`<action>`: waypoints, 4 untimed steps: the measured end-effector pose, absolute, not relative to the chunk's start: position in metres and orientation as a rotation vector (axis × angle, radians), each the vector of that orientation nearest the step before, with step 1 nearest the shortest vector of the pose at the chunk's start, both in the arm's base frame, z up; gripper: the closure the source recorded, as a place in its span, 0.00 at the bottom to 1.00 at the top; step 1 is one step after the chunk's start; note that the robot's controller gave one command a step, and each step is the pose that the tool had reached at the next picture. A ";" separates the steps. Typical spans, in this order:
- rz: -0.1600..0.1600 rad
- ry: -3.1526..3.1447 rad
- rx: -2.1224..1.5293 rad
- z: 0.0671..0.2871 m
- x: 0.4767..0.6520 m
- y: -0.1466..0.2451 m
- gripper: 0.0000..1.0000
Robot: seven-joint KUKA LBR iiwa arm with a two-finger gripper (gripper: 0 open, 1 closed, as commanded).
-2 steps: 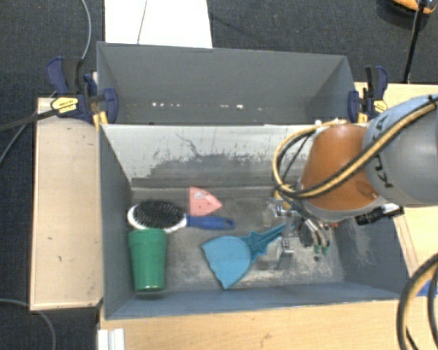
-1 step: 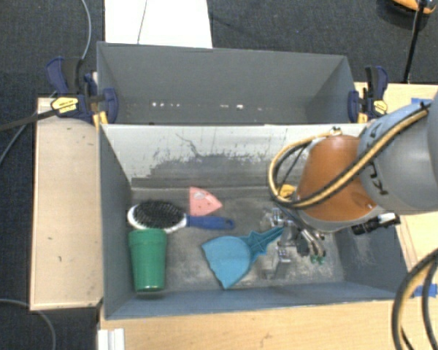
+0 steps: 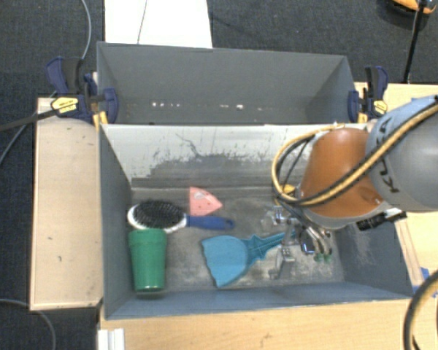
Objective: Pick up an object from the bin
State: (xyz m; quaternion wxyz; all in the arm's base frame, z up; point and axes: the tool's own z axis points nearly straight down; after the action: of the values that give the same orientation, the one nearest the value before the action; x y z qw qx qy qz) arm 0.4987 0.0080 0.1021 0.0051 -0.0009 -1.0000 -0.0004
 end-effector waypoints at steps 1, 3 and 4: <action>-0.003 -3.140 -0.125 0.078 0.477 0.055 1.00; -0.003 -3.131 -0.136 0.120 0.490 0.056 1.00; -0.005 -3.144 -0.114 0.155 0.541 0.039 0.00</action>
Offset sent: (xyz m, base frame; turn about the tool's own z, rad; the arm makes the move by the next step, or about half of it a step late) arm 0.0000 0.0000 0.0000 0.0000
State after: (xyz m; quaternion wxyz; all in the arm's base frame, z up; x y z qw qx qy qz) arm 0.5410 0.0392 0.1553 -0.0024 -0.0361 -0.9993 -0.0016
